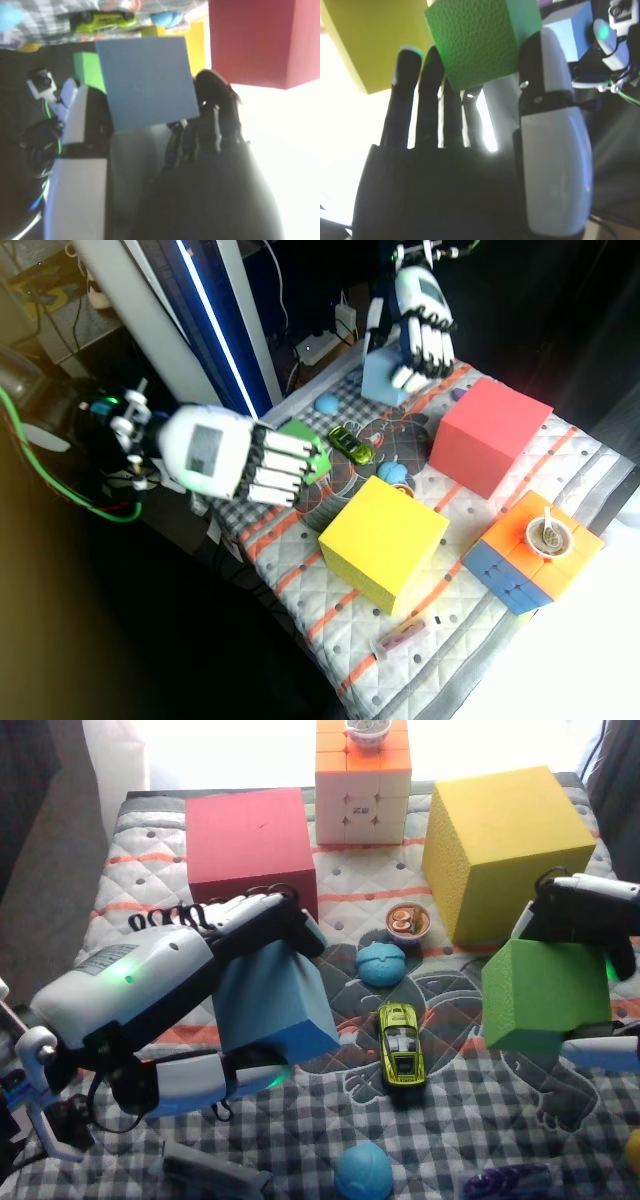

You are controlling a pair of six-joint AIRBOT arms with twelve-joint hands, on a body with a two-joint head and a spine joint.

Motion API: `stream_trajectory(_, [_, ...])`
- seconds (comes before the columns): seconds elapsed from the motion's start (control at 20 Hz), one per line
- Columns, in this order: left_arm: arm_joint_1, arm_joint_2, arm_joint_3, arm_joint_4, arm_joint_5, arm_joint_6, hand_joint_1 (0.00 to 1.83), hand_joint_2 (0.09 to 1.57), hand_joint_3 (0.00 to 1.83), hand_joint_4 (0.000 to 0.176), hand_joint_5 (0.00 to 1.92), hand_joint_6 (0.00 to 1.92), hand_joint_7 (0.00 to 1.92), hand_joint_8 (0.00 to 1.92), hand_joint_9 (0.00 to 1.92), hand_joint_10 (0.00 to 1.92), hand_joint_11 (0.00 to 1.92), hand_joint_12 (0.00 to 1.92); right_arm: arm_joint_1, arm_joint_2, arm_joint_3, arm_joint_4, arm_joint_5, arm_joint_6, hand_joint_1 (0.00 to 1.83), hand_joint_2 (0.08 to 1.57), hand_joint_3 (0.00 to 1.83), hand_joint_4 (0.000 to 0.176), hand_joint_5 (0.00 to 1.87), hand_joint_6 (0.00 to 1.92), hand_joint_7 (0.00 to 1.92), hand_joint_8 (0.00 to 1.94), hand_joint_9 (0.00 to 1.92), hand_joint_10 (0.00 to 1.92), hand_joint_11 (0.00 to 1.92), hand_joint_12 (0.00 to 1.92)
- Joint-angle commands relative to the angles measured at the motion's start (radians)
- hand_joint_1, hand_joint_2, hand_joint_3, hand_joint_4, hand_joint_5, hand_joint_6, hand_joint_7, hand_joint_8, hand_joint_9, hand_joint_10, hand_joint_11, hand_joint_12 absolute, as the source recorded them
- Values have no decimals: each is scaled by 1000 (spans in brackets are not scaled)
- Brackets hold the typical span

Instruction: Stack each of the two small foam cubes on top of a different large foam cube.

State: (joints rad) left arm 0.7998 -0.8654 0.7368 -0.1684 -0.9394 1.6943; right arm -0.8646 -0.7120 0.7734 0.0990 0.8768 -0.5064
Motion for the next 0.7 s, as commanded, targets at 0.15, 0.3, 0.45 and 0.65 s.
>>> stream_trajectory(0.15, [-33,27,-5,33,-160,-4,1158,1288,0,0,200,1098,96,1226,173,1564,204,1823,28,27,-1,-4,197,5,1152,1323,0,0,496,1530,735,1614,606,1725,435,1921])
stream_trajectory(0.3, [-84,33,12,28,-145,2,1138,1297,0,0,105,1134,15,1372,134,1767,238,1917,71,26,21,6,197,5,1453,1246,0,0,222,1208,612,1466,706,1626,510,1921])
stream_trajectory(0.45, [-136,33,35,14,-132,6,1211,1239,0,0,107,1224,29,1538,228,1864,437,1921,117,15,50,28,195,5,1322,1281,18,0,450,1542,655,1499,801,1642,994,1899])
stream_trajectory(0.65, [-202,31,49,-47,-83,129,1247,1195,0,0,161,578,164,705,415,1231,568,1609,205,-17,107,50,132,5,1300,1302,0,0,460,1586,620,1516,753,1643,808,1916])
